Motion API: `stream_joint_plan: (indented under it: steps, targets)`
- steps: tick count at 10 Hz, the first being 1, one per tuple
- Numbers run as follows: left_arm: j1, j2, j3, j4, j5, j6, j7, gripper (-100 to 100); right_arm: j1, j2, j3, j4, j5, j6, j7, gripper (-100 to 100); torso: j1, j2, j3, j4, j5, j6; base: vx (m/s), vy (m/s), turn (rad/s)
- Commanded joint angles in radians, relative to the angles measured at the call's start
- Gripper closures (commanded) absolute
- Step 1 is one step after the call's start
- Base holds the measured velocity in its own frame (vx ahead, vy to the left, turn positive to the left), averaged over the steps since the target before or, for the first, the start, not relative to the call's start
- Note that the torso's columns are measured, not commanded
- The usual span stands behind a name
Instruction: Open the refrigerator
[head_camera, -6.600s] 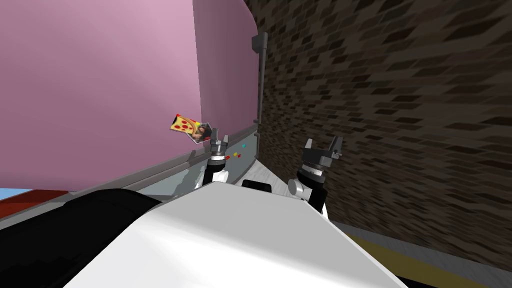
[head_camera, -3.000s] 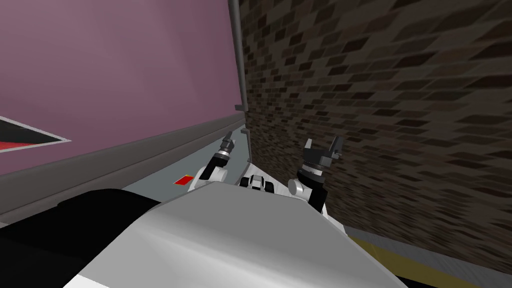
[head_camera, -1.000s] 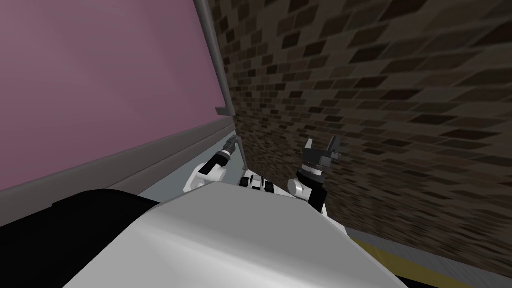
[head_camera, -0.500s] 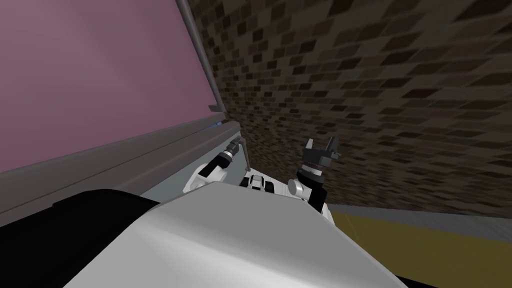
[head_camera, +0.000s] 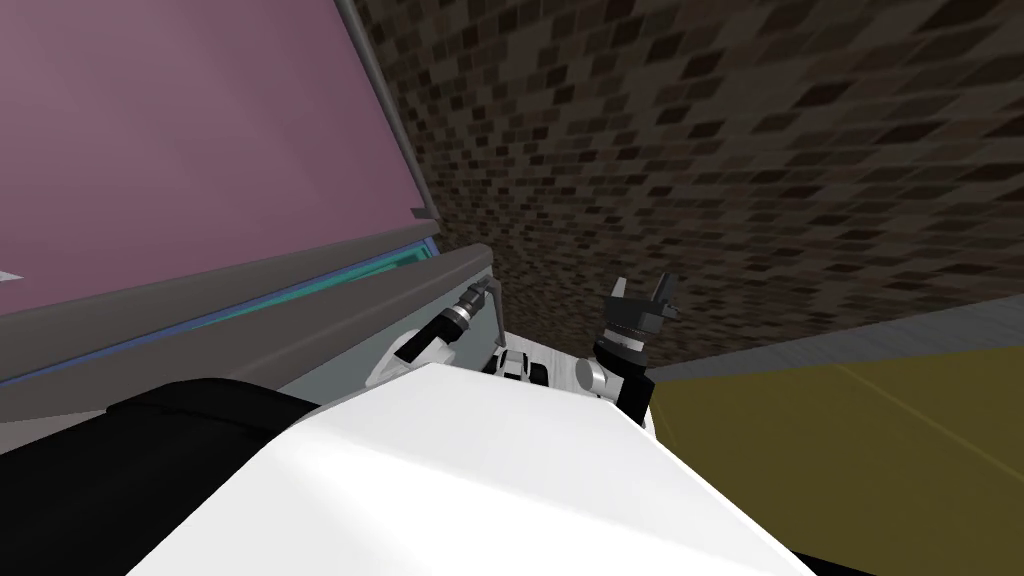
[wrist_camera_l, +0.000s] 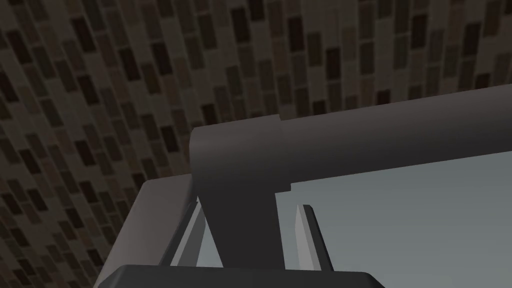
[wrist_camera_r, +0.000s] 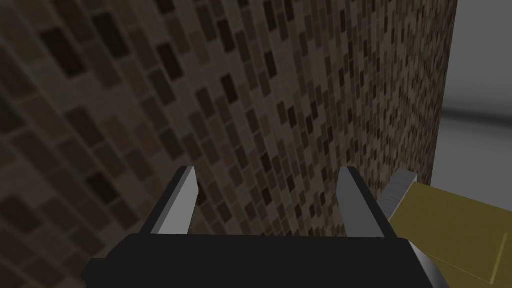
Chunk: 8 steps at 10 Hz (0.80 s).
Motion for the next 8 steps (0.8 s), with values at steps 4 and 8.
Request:
stream_joint_plan:
  steps: [4,8]
  targets:
    - [-0.016,0.048,-0.074,-0.009,0.032,-0.008,-0.015,100,0.000,0.000,0.000,0.000,0.000,0.000,0.000,0,-0.003,0.002,0.001,0.000,-0.001,-0.001,-0.242,-0.110,-0.147]
    - [-0.033,0.095,-0.142,-0.020,0.061,-0.017,-0.030,100,0.000,0.000,0.000,0.000,0.000,0.000,0.000,0,0.001,0.001,0.001,-0.001,0.000,-0.001,-0.295,-0.124,-0.157]
